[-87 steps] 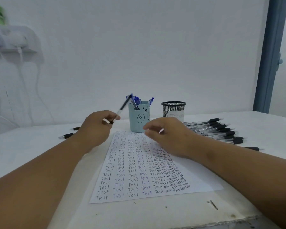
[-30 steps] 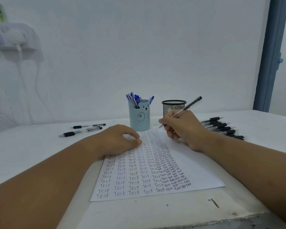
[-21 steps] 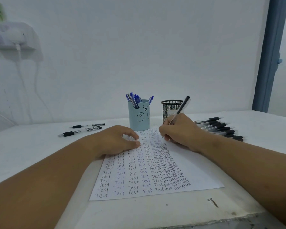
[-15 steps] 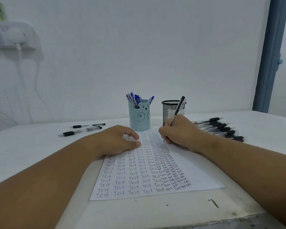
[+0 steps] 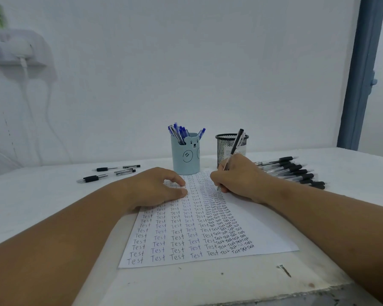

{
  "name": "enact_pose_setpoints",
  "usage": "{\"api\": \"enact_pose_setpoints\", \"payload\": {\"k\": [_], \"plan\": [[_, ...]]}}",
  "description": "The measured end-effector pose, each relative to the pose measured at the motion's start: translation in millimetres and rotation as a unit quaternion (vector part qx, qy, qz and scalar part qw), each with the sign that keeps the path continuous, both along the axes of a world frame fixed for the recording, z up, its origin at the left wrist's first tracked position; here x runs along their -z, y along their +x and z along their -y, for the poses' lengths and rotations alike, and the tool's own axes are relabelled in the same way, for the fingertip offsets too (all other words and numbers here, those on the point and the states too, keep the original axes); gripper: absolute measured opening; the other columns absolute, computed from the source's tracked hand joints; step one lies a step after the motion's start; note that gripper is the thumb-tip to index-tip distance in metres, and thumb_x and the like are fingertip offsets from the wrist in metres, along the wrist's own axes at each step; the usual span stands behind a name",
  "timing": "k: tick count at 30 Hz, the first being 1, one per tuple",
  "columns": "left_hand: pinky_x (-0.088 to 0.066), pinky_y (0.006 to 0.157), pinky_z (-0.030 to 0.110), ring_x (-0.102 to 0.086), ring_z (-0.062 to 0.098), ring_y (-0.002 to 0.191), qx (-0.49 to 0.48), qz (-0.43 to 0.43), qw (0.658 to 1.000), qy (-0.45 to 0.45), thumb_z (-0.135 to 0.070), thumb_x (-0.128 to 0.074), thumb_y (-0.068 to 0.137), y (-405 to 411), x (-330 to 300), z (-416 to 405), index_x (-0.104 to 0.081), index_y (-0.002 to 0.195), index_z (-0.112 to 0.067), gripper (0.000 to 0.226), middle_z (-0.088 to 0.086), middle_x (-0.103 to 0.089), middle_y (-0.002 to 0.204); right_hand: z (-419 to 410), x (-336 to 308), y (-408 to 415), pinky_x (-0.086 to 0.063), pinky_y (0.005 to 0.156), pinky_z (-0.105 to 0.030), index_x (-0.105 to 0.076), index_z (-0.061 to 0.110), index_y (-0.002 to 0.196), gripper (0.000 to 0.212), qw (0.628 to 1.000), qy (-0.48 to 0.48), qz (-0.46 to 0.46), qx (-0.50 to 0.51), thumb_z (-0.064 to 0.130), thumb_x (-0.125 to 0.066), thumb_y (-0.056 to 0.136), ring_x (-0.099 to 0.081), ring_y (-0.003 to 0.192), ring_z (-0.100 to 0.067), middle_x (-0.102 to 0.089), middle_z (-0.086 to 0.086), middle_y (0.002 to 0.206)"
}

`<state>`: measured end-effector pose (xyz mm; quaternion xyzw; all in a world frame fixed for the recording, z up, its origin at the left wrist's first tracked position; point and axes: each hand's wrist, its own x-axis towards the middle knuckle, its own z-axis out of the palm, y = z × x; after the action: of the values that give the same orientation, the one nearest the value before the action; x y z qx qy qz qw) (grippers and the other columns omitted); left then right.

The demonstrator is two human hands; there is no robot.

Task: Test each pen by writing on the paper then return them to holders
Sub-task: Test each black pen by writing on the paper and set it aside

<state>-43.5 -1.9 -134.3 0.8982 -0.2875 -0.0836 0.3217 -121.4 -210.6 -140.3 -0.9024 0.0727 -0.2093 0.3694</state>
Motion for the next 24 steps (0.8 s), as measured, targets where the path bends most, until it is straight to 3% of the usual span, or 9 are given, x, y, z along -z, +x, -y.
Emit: {"api": "enact_pose_setpoints", "payload": {"k": [5, 14, 19, 24], "plan": [[-0.033, 0.096, 0.027, -0.044, 0.009, 0.118, 0.001, 0.001, 1.0, 0.001, -0.048, -0.073, 0.086, -0.6, 0.2, -0.9, -0.068, 0.114, -0.04, 0.03, -0.013, -0.044, 0.123, 0.6, 0.3, 0.8, -0.049, 0.066, -0.028, -0.069, 0.002, 0.062, 0.021, 1.0, 0.021, -0.005, -0.003, 0.013, -0.065, 0.079, -0.059, 0.055, -0.016, -0.068, -0.01, 0.056], [-0.035, 0.087, 0.02, -0.044, 0.008, 0.112, 0.001, -0.014, 1.0, -0.005, -0.046, -0.073, 0.087, -3.6, -1.1, -0.6, -0.068, 0.115, -0.039, 0.029, -0.014, -0.045, 0.117, -0.9, 0.3, -0.2, -0.049, 0.064, -0.024, -0.065, 0.011, 0.055, 0.024, 1.0, 0.011, 0.001, -0.002, 0.013, -0.065, 0.079, -0.059, 0.056, -0.013, -0.07, -0.009, 0.058], [-0.031, 0.096, 0.027, -0.043, 0.009, 0.116, -0.003, 0.004, 1.0, 0.011, -0.049, -0.072, 0.086, -3.1, -1.1, -0.9, -0.067, 0.116, -0.041, 0.032, -0.011, -0.043, 0.121, -1.2, -1.1, -0.6, -0.048, 0.063, -0.026, -0.064, 0.007, 0.059, 0.022, 1.0, -0.018, 0.003, 0.001, 0.014, -0.064, 0.079, -0.056, 0.053, -0.012, -0.068, -0.006, 0.055], [-0.032, 0.099, 0.027, -0.042, 0.008, 0.118, 0.005, 0.006, 1.0, 0.012, -0.049, -0.073, 0.086, -2.8, -1.2, -1.5, -0.068, 0.116, -0.04, 0.032, -0.011, -0.045, 0.123, 1.4, 0.9, 0.2, -0.05, 0.067, -0.028, -0.06, 0.016, 0.051, 0.027, 1.0, 0.015, 0.009, 0.004, 0.013, -0.064, 0.077, -0.061, 0.058, -0.017, -0.07, -0.011, 0.059]]}}
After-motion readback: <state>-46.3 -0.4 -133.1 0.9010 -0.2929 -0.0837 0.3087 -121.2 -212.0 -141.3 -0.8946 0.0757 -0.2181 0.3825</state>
